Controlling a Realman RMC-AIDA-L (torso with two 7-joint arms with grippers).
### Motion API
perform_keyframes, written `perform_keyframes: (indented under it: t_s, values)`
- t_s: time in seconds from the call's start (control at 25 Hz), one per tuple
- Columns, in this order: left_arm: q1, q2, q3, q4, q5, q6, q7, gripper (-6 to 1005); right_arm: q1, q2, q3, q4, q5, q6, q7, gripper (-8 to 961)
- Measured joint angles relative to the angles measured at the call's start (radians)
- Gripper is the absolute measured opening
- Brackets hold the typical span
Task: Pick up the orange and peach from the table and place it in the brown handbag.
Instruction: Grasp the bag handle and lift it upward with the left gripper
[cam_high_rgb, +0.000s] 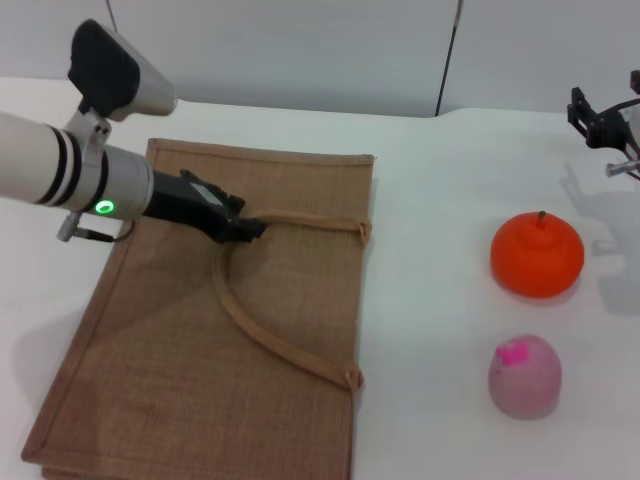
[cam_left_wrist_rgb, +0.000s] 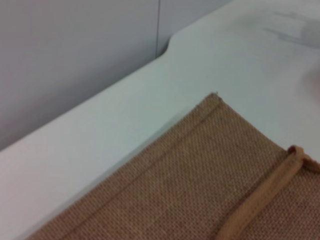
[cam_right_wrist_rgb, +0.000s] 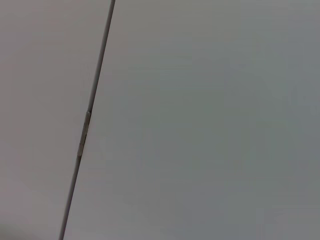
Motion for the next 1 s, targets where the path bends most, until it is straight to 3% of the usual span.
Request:
perform_keyframes:
  t_s: [1.0]
  values:
    - [-0.013,0.0,0.018,-0.067,0.002,0.053,0.008,459,0.0,0.0,0.0,-0.001,0.0,0.0,0.001,757]
